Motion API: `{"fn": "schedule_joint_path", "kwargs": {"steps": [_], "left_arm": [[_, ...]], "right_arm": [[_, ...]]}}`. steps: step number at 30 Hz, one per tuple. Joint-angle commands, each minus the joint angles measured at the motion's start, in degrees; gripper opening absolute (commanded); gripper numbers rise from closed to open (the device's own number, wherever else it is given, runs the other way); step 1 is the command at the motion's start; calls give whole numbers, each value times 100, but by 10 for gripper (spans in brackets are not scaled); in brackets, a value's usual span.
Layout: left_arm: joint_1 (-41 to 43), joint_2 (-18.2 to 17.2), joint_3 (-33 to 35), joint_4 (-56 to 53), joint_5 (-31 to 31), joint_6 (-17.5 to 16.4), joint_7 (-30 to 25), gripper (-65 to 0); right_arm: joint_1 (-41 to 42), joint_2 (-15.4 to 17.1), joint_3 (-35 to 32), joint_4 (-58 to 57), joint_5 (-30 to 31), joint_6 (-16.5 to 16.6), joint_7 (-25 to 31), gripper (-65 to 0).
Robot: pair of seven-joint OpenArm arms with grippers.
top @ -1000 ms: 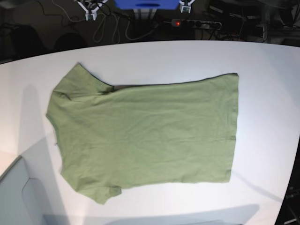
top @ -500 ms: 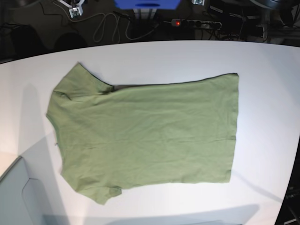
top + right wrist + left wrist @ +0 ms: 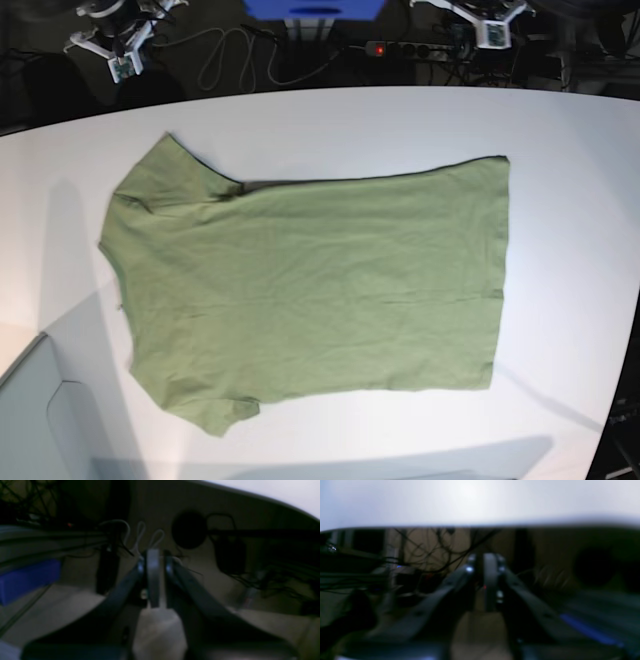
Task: Fold the T-shirt properly
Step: 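Grasp the green shirt's shoulder corners with left and right grippers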
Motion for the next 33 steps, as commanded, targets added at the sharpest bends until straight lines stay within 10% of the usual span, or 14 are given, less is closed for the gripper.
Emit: {"fn": "schedule_joint_path", "kwargs": {"steps": [1, 8, 33], "left_arm": [[99, -32, -178, 170, -228, 41, -128, -518], [-455, -305, -1031, 311, -1195, 32, -128, -323], [-3523, -454, -978, -1834, -1231, 23, 901, -319]], "right_arm": [[-70, -122, 109, 205, 45, 228, 84, -548], [185, -755, 900, 293, 27, 1477, 49, -355], [589, -782, 962, 170, 18, 1486, 49, -347]]}}
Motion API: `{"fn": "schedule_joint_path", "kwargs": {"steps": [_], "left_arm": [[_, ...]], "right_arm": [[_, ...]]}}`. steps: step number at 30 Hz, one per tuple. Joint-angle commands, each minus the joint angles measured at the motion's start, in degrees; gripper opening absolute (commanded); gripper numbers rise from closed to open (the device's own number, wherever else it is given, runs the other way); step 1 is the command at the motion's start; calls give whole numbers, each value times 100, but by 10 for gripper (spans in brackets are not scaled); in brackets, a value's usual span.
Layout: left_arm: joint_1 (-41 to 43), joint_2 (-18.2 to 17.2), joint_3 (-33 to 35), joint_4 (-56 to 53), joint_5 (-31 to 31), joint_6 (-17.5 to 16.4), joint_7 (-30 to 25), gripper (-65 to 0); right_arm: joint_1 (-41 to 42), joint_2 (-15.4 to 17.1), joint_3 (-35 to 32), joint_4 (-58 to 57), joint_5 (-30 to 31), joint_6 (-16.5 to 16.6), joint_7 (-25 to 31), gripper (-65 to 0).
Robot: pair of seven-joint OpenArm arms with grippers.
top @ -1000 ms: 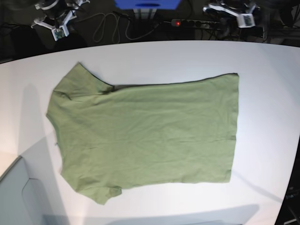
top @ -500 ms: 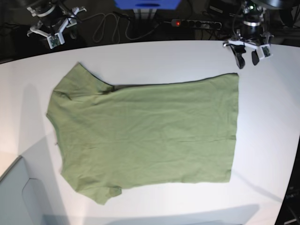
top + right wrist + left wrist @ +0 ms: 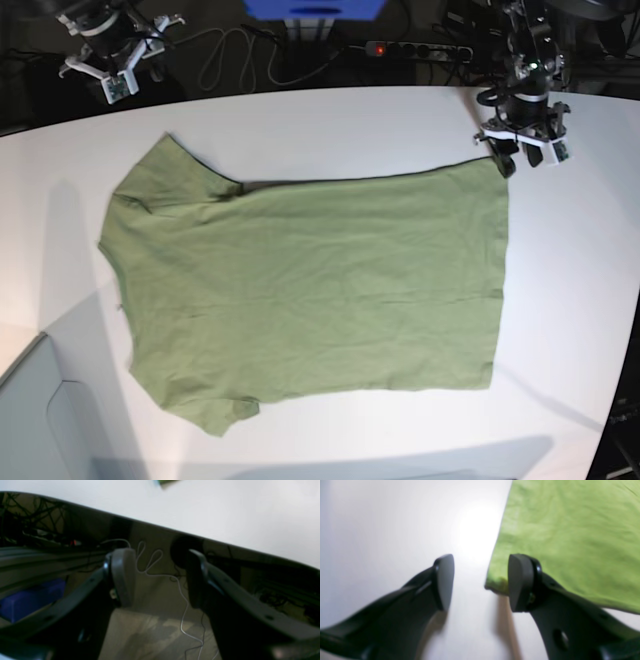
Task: Fold the T-shirt properly
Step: 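Grasp the green shirt's shoulder corners with left and right grippers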
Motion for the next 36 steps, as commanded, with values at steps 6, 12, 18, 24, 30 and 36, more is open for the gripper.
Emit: {"fn": "schedule_joint_path", "kwargs": {"steps": [6, 12, 18, 24, 30, 36], "left_arm": [[7, -65, 353, -181, -20, -3, -140, -323], [51, -12, 353, -207, -20, -3, -140, -399], [51, -12, 335, -207, -20, -3, -122, -650], [60, -4, 309, -207, -20, -3, -148, -650], [60, -4, 309, -207, -20, -3, -148, -650], [60, 5, 309, -207, -20, -3, -131, -650]], "right_arm": [[-47, 34, 19, 65, 16, 78, 86, -347], [41, 25, 11, 65, 16, 78, 77, -347], [182, 25, 2, 65, 16, 78, 77, -345], [401, 25, 2, -181, 16, 78, 77, -344], [859, 25, -68, -225, 16, 78, 77, -302], [1439, 42, -279, -551, 16, 78, 77, -296]]}}
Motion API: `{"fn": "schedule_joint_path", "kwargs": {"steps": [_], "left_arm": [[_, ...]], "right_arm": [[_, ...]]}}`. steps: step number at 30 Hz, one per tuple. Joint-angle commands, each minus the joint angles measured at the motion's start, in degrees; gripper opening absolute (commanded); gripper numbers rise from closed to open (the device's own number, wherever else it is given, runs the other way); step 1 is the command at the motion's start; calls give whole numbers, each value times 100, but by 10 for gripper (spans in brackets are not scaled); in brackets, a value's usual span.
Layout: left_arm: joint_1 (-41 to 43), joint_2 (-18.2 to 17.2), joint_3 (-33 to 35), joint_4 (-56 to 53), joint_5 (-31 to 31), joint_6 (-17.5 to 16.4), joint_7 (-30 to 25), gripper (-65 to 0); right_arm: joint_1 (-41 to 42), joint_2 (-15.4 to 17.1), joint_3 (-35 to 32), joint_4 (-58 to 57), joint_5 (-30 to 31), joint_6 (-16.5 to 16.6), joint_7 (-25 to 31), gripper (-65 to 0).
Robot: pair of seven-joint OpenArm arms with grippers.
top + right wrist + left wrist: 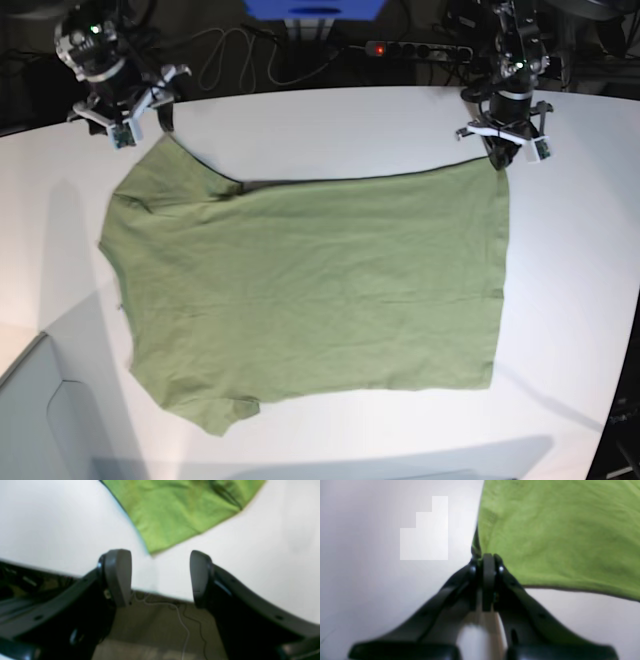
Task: Fold the T-shirt properly
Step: 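Grasp the green shirt's shoulder corners with left and right grippers, then lift the held shoulders and pull the shirt toward the robot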
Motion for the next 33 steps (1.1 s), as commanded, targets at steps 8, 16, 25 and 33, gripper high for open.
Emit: {"fn": "schedule_joint_path", "kwargs": {"steps": [8, 16, 25, 33], "left_arm": [[89, -28, -28, 44, -4, 19, 48, -650], [115, -28, -19, 44, -4, 19, 48, -650], [124, -28, -28, 44, 4, 19, 48, -650], [124, -28, -28, 44, 13, 19, 48, -650]], "right_arm": [[509, 34, -63, -932, 53, 78, 99, -295], [640, 34, -63, -1231, 53, 78, 143, -295], [878, 51, -63, -1504, 53, 78, 116, -302], [790, 60, -63, -1504, -175, 87, 99, -609]]}}
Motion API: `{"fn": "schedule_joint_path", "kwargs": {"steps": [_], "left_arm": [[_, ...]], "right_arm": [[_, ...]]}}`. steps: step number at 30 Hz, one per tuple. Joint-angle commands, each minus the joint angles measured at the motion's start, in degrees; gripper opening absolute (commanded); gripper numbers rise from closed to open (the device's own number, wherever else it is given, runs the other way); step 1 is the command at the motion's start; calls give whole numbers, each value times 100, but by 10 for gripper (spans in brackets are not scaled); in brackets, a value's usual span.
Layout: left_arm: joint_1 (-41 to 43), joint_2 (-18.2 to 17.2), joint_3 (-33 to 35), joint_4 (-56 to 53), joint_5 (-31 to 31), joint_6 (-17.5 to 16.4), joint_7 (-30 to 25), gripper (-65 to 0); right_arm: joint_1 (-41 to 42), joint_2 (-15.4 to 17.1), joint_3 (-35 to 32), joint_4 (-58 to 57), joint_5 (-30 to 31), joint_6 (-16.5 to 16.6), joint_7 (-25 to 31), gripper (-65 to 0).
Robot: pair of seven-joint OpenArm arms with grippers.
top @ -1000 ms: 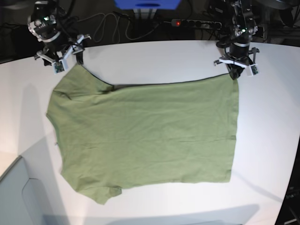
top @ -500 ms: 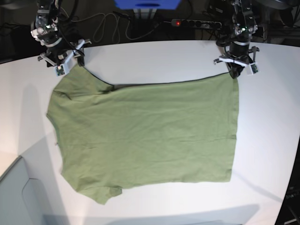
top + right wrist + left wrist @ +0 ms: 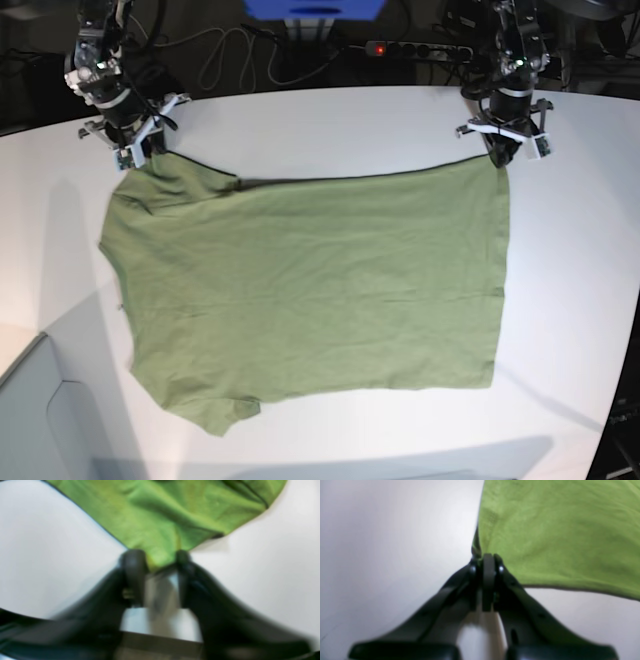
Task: Fold the T-shirt properly
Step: 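Lift the held shoulders and pull the shirt toward the robot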
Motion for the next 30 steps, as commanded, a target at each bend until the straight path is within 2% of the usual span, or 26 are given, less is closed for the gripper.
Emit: {"fn": "schedule_joint_path", "kwargs": {"steps": [1, 3, 6, 20, 30], "left_arm": [[56, -30, -28, 44, 35, 21, 92, -650], [56, -30, -28, 44, 35, 21, 92, -650], [82, -30, -28, 79, 26, 21, 92, -650], [680, -47, -195, 686, 17, 21, 83, -650], [1331, -39, -476, 1345, 17, 21, 92, -650]], "right_arm": [[-95, 27, 11, 18, -178, 87, -240, -650], [-113, 10, 11, 35, -336, 104, -240, -633], [-218, 1, 11, 88, -415, 113, -196, -649], [-1353, -8, 55, 1996, -406, 113, -196, -648], [-1766, -8, 64, 2198, -406, 113, -170, -648]]}}
